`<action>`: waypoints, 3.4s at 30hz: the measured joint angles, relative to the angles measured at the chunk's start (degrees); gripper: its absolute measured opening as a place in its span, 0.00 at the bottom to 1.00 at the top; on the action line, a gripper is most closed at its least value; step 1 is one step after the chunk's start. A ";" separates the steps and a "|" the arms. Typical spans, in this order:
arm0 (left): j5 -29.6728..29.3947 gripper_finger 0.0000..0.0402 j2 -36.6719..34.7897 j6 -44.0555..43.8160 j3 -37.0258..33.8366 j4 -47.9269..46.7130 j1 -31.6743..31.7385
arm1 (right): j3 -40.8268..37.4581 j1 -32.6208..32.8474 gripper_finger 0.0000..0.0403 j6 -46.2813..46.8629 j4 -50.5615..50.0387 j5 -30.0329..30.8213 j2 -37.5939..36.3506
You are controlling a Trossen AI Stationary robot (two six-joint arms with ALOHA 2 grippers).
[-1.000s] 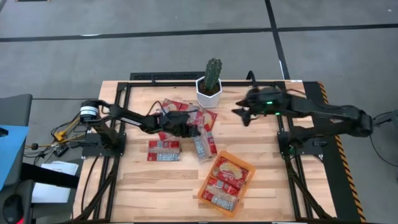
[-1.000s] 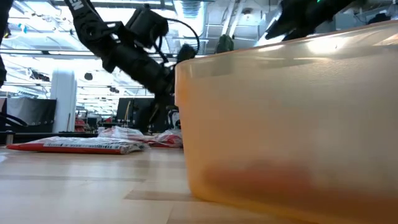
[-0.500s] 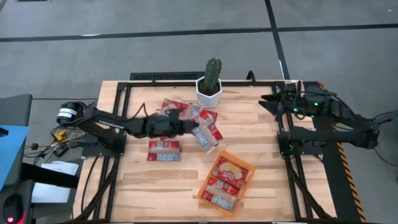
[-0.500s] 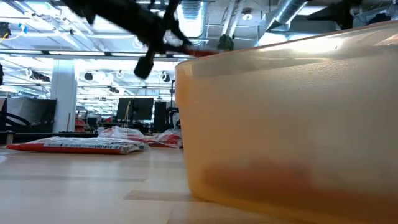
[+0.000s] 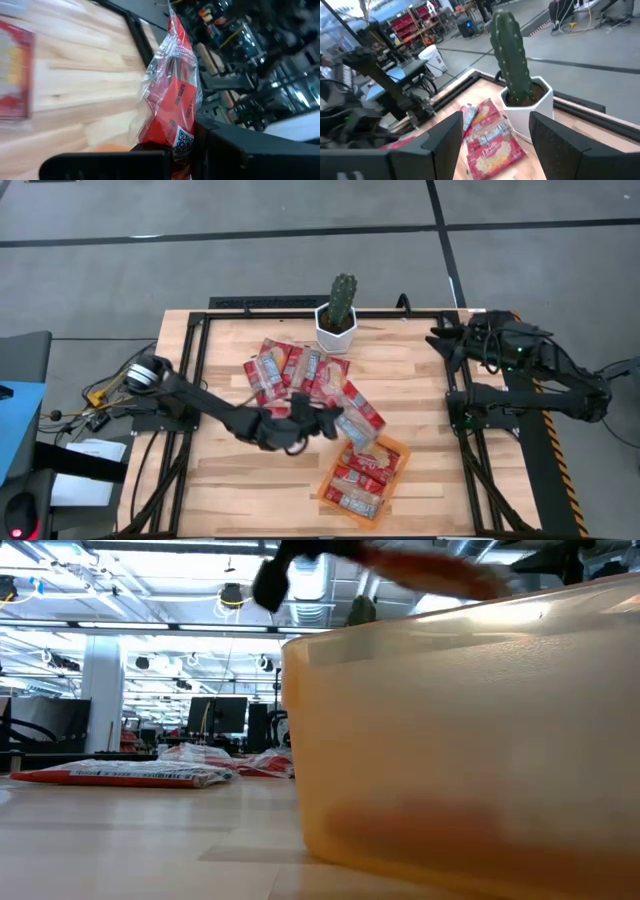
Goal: Sort popcorn bags into baskets
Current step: Put the red popcorn bag into the orange container
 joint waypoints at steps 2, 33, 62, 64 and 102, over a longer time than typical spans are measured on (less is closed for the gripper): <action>-1.51 0.01 2.77 1.12 3.52 -1.69 -0.74 | 0.00 0.00 0.63 0.00 -1.26 0.00 0.00; -19.98 0.01 25.26 -15.70 26.39 -18.07 -10.16 | 0.00 0.13 0.63 4.04 -5.66 -0.02 0.00; -8.85 0.15 25.98 -26.79 26.33 -28.89 -7.67 | 0.00 0.11 0.63 4.06 -5.88 -1.55 0.00; -6.77 0.20 25.98 -26.29 26.33 -28.00 -6.82 | 0.00 0.13 0.63 4.04 -5.88 -1.55 0.00; 41.67 0.57 25.85 6.27 42.99 -56.46 4.92 | -0.06 0.30 0.63 -1.53 -18.12 -7.67 0.02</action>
